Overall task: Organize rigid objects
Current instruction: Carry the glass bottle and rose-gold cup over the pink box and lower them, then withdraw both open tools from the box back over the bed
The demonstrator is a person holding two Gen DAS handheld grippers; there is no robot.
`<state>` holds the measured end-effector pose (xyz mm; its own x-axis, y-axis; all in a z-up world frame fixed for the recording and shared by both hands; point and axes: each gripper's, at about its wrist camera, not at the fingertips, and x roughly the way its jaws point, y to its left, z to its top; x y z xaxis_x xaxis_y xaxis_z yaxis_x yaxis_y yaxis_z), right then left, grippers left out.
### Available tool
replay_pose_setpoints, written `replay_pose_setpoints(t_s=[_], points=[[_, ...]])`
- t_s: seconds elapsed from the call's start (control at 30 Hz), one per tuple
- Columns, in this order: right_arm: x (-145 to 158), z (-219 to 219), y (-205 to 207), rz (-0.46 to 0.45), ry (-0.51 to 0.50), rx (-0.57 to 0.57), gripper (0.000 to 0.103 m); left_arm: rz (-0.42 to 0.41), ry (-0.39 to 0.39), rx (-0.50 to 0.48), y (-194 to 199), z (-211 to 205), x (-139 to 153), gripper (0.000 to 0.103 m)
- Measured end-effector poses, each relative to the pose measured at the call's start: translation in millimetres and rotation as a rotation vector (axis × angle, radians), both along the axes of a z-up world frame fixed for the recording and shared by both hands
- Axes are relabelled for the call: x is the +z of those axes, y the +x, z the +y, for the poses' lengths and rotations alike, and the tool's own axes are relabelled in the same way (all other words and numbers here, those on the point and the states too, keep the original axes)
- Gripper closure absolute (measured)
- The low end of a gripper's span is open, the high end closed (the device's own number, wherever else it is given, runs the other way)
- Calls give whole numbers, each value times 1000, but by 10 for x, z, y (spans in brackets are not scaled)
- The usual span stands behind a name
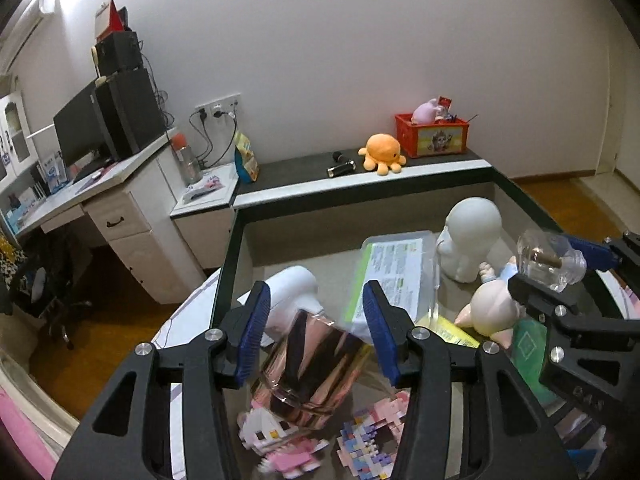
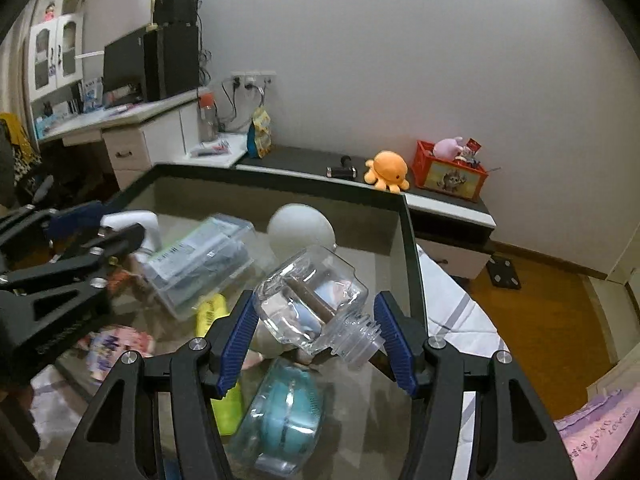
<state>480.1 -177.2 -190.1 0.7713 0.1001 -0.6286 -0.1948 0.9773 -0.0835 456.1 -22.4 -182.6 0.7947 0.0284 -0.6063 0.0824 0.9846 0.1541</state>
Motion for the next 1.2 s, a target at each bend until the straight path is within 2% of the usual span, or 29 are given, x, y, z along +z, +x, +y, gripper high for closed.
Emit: replay_pose_setpoints(t_s=[0.07,0.1,0.13,0.27,0.4,0.57,0.63,0.7,0.83,1.07,1.2], points=[[-9,-16,30,-1,2,-4,36,-12,-6,6,-19,28,18,27],[-15,-26,27,3,3,-7,26,-22,-14,11,-51,45,39,22],[-4,-30,48,1,3,-9,21,-37,-26,11,-100,61,77,17],[93,-57,-70,-12,23,-5,21,-72,-53,8,-261,142,248,8],[329,-101,-341,-61,56,-1,21,-126,-52,12,-540,170,438,0],[641,-120,-801,-147,101,18,19,-189,-59,1,-1019,170,680,0],[754,-131,-1023,-183,123,28,14,-211,-66,-1,-1228,186,755,0],[817,-141,-1215,-206,141,30,0,-234,-76,-8,-1449,190,818,0],[942,-118,-1697,-259,191,49,0,-284,-106,-26,-1903,196,925,0],[1032,-95,-2402,-349,191,56,0,-376,-152,-33,-2640,166,1009,0],[1038,-140,-2692,-390,188,52,0,-432,-130,-34,-2947,120,1052,0]])
